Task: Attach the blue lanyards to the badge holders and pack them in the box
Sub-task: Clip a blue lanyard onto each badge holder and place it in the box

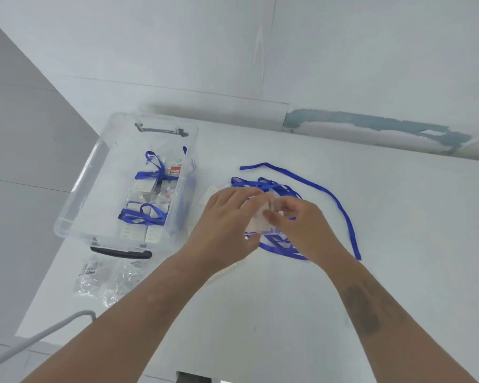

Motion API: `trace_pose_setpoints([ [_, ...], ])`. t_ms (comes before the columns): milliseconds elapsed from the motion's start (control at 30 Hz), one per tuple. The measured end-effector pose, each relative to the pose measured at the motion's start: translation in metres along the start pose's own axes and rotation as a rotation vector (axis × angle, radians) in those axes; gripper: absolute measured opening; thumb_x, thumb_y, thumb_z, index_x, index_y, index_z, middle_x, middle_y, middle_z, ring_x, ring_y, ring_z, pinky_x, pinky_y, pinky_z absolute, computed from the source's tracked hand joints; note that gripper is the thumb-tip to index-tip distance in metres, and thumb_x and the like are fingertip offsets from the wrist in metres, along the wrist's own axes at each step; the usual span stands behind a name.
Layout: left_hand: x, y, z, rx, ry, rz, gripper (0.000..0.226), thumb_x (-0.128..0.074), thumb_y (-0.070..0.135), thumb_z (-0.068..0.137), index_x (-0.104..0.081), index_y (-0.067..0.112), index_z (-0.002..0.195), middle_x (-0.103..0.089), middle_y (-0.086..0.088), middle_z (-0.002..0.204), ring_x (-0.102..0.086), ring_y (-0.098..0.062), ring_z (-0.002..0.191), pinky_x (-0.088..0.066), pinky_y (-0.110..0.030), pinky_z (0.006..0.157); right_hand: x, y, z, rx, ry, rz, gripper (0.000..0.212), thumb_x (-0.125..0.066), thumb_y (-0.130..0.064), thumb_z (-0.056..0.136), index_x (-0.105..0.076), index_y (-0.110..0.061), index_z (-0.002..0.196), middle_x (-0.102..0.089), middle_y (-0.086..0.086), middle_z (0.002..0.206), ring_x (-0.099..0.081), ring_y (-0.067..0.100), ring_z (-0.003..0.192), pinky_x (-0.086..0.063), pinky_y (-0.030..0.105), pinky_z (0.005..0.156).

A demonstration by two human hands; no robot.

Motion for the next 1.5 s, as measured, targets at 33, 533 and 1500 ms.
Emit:
trace_pose_setpoints([
  [33,0.007,0.0,0.006,0.044,0.009,-0.032,0.076,-0.078,0.034,0.072,-0.047,0.028,0.141,-0.049,0.009,0.14,-0.042,-0.014,0.129,-0.039,-0.037,0.107,0.007,-0.004,0.001,0.003,-0.003,0.061,0.011,-0.068,-0.029,0.091,-0.072,-0.027,0.101,-0.074,-0.013,0.093,-0.068,0.001,0.09,-0.051,0.017,0.08],
  [533,0.001,-0.041,0.039,0.825,-0.089,-1.325,0.008,-0.067,0.011,0.09,-0.075,0.011,0.094,-0.077,-0.004,0.095,-0.069,-0.015,0.083,-0.058,-0.023,0.066,0.04,0.021,-0.009,-0.217,0.21,0.559,0.039,-0.039,-0.029,0.1,-0.076,-0.027,0.088,-0.077,-0.002,0.091,-0.071,0.012,0.089,-0.047,0.031,0.085],
  [1500,0.017,-0.058,0.032,0.904,0.043,-1.449,0.007,-0.067,0.011,0.089,-0.073,0.008,0.09,-0.077,-0.003,0.085,-0.072,-0.011,0.072,-0.058,-0.02,0.062,0.005,-0.057,0.015,0.26,-0.125,-0.361,0.031,-0.05,0.01,0.087,-0.065,-0.016,0.095,-0.046,-0.01,0.07,-0.038,0.011,0.057,-0.039,0.01,0.056],
])
Point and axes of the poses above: each hand's wrist, its own z-axis towards the middle knuckle, its own x-axis out of the back of the hand, y = z × x, the point moved 10 cm from there along z, towards the middle knuckle
